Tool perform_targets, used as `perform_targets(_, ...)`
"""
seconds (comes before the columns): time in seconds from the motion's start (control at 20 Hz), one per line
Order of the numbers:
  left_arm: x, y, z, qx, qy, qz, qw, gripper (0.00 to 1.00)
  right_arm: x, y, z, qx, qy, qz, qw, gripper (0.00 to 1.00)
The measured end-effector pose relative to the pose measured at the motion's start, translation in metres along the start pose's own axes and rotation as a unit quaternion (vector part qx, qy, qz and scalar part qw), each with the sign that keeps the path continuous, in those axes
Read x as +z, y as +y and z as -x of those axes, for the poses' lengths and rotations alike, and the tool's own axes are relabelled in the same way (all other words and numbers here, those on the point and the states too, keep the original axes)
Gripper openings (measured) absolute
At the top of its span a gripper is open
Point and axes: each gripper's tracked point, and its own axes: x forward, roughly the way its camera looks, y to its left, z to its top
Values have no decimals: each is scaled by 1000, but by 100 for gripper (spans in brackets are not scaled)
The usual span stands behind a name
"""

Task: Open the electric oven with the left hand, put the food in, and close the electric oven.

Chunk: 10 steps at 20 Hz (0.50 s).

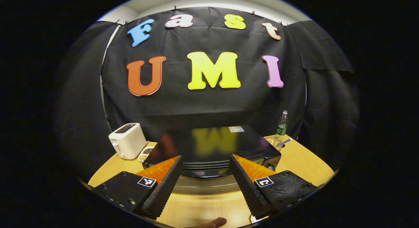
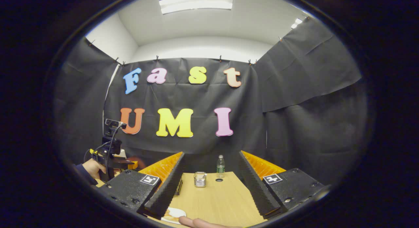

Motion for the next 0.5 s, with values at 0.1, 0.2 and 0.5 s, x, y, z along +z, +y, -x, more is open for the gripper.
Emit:
perform_targets(0.1,-6,-2,-9,2,9,2,1000,94,-3,-5,2,0,2,3,1000,96)
perform_targets(0.2,-11,0,-14,4,19,7,1000,94,-7,-12,3,-2,5,8,1000,96)
perform_targets(0.5,-25,8,-23,15,27,20,999,98,-10,-27,10,-13,3,17,1000,96)
